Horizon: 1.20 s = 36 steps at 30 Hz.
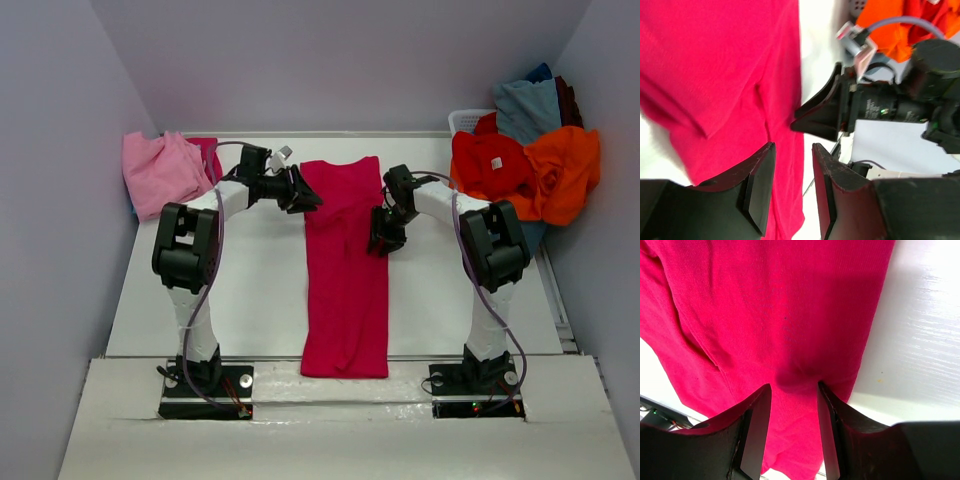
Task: Fold and stack the t-shirts
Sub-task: Fold the tshirt
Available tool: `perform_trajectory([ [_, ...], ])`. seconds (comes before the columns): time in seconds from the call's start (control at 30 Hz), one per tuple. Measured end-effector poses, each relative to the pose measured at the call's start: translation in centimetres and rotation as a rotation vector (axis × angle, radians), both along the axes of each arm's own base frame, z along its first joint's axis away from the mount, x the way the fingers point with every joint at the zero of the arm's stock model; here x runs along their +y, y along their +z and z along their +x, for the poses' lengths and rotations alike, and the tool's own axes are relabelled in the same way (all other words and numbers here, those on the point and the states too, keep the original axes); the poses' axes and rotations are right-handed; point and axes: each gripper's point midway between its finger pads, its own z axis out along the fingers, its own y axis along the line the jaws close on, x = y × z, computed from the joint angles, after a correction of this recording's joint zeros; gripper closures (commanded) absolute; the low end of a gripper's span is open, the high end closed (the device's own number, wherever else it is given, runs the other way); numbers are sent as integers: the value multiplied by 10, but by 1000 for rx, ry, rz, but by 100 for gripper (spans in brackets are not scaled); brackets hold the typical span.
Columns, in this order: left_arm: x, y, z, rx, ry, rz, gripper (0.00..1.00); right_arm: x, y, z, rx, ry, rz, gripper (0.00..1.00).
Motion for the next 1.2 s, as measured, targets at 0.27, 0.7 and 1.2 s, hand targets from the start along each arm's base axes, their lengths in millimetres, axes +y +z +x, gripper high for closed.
perform_trajectory([
  [0.27, 11, -29, -17, 78, 15, 83, 55, 0, 0, 0, 0, -2, 1, 53],
  [0.7, 3, 3, 73, -80, 72, 153, 57, 27, 83, 112, -277, -57, 16, 52],
  [1.2, 4, -90, 77, 89, 54, 306, 58, 23, 23, 147, -207, -125, -60, 52],
])
